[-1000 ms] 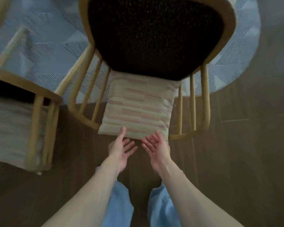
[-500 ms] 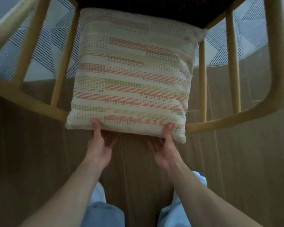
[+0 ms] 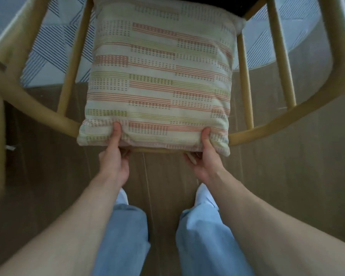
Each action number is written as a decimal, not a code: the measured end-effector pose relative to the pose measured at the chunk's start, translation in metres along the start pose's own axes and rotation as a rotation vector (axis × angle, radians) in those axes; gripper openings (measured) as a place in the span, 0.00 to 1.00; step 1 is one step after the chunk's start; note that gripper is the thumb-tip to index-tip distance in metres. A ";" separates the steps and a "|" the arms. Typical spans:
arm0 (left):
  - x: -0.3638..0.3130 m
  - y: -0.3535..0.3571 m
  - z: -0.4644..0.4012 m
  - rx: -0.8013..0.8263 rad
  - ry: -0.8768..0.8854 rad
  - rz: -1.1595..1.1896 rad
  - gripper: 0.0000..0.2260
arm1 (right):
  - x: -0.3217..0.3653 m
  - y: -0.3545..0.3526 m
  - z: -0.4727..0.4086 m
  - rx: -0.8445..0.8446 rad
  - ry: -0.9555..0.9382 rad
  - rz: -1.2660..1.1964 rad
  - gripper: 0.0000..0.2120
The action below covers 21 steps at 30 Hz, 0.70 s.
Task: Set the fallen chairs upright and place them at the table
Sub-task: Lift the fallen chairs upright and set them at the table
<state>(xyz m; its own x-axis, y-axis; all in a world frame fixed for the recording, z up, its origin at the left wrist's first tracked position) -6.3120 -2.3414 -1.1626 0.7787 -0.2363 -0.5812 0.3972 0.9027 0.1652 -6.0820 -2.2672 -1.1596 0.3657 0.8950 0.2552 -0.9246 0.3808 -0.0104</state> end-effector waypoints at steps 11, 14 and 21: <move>-0.132 0.034 0.235 -0.250 -0.061 -0.117 0.15 | 0.076 -0.033 0.242 -0.152 0.031 0.127 0.31; -0.161 0.057 0.278 -0.261 -0.069 -0.117 0.17 | 0.114 -0.033 0.290 -0.204 0.017 0.180 0.37; -0.247 0.132 0.308 -0.293 0.047 -0.173 0.26 | 0.223 0.012 0.369 -0.258 -0.141 0.271 0.33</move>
<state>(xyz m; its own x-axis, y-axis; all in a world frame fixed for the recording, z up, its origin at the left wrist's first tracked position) -6.3020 -2.2746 -0.7516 0.6860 -0.3846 -0.6176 0.3598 0.9172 -0.1714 -6.0512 -2.1487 -0.7465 0.0775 0.9371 0.3404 -0.9220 0.1973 -0.3332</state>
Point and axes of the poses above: each hand's wrist, its own z-axis away from the middle knuckle, its own y-axis out of the palm, x = y × z, the point moved 7 cm from there along -z, towards the middle knuckle, and after that the axes turned 8 degrees about y, right-handed, at the moved point
